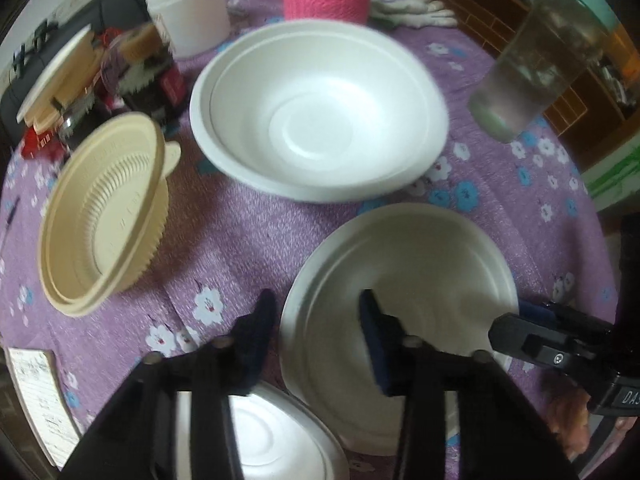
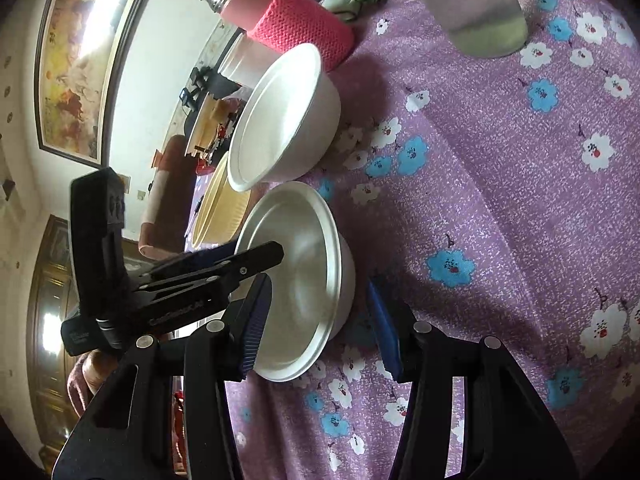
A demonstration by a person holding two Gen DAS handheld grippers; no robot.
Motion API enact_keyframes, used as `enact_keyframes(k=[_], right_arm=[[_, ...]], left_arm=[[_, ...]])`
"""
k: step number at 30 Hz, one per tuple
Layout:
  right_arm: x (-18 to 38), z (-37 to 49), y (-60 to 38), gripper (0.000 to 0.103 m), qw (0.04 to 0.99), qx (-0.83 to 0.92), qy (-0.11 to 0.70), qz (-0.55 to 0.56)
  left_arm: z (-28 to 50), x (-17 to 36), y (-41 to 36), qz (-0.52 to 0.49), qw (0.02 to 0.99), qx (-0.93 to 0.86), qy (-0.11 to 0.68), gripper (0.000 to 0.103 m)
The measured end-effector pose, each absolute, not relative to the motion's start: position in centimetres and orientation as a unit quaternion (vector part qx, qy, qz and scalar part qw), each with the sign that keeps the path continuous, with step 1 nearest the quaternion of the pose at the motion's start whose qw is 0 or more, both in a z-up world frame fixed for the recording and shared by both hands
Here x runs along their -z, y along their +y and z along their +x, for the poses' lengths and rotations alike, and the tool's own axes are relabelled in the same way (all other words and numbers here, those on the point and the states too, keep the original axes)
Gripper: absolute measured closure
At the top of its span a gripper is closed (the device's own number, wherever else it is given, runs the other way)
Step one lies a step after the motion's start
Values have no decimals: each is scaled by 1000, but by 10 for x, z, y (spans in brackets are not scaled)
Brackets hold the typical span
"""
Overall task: Organize plates and bowls
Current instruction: 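Reach the left gripper to a white foam plate and grasp its rim, then carry the white plate with the left gripper and lower it onto the red plates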
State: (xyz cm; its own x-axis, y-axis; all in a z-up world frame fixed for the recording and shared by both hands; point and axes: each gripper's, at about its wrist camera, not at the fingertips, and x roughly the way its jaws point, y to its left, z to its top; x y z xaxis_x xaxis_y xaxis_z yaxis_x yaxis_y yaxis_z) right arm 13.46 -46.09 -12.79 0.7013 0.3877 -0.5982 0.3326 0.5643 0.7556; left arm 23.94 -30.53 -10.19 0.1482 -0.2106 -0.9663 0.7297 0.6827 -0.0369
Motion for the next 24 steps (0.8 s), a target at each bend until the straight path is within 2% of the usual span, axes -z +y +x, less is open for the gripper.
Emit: enact_keyframes(k=[3, 5, 7, 8, 9, 13, 24], right_arm=[[127, 135, -460, 55, 802, -11, 386, 456], [125, 135, -459, 69, 807, -8, 383, 449], [125, 137, -457, 76, 810, -2, 390, 437], [126, 138, -457, 84, 809, -2, 395, 436], [128, 139, -456, 86, 807, -4, 398, 436], [125, 137, -458, 86, 816, 15, 393, 422], [84, 108, -452, 86, 846, 20, 353, 398]], left_arm=[[243, 106, -302, 221, 721, 322, 572, 80], [245, 105, -299, 213, 724, 322, 571, 82], [246, 102, -297, 202, 725, 327, 571, 84], [246, 101, -296, 202, 726, 328, 569, 84], [244, 100, -296, 206, 728, 329, 566, 84], [238, 96, -299, 209, 729, 337, 558, 88], [208, 62, -281, 188, 742, 357, 535, 88]])
